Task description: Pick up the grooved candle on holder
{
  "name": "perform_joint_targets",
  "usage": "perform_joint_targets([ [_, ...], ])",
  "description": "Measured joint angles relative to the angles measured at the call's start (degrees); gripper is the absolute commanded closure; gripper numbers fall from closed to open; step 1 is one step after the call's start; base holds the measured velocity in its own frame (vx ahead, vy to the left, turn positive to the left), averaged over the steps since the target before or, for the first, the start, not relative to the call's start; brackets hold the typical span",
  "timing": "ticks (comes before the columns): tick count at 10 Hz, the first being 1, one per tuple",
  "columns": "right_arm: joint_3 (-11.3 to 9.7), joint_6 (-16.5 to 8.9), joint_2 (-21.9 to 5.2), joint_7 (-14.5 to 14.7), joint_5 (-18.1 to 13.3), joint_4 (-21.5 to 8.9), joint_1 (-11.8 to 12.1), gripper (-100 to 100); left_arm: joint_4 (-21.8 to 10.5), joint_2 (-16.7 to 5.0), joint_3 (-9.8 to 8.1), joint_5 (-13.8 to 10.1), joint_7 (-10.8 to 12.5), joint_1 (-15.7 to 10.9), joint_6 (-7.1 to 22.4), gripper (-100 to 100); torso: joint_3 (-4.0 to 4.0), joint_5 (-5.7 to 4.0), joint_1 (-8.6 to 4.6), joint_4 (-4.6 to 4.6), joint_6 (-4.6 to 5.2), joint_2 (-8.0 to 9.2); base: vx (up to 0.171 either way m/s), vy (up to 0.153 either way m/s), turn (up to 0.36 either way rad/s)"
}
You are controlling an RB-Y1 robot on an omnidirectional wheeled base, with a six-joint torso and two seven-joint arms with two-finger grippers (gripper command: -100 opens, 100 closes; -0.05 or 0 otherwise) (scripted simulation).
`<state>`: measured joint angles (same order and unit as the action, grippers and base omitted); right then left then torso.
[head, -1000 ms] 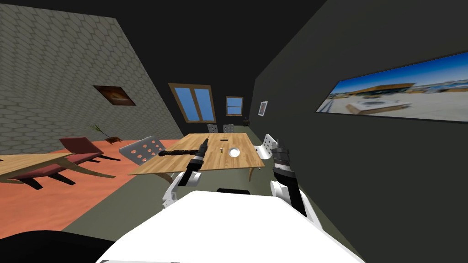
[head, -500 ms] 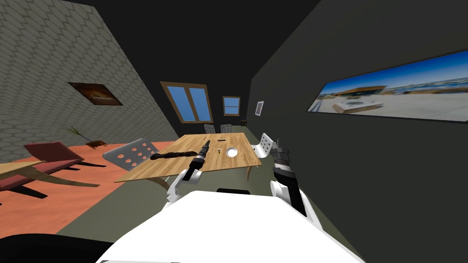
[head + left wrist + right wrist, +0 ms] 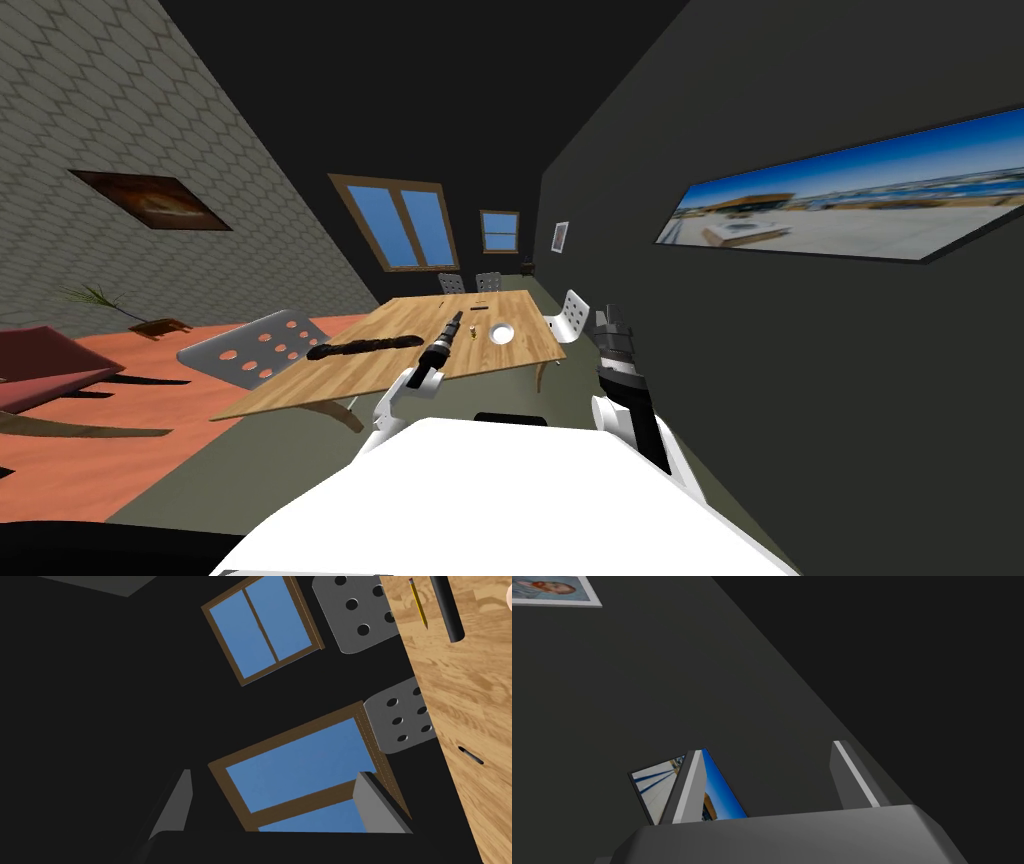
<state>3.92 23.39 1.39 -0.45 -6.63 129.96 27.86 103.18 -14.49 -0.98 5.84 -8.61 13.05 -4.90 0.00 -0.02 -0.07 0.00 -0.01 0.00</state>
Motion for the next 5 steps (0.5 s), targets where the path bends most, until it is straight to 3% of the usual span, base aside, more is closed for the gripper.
perform_joint_targets([
  [2, 0.0, 0.0, 0.0, 0.0, 0.0, 0.0, 0.0, 0, -3.8, -0.4, 0.06, 0.3, 0.0, -1.7, 0.9, -100, -0.01, 0.00, 0.00, 0.00, 0.00, -0.01, 0.003, -0.019, -0.086],
  [3, 0.0, 0.0, 0.0, 0.0, 0.0, 0.0, 0.0, 0, -4.2, -0.6, 0.17, 0.4, -0.1, -2.0, 1.8, -100, 0.00, 0.00, 0.01, 0.00, -0.03, 0.00, 0.000, -0.022, -0.100],
  [5, 0.0, 0.0, 0.0, 0.0, 0.0, 0.0, 0.0, 0, -7.5, -1.9, 0.39, 0.7, 0.1, -4.0, 4.6, -100, 0.00, -0.01, -0.04, 0.00, 0.00, 0.01, 0.001, -0.028, -0.119],
])
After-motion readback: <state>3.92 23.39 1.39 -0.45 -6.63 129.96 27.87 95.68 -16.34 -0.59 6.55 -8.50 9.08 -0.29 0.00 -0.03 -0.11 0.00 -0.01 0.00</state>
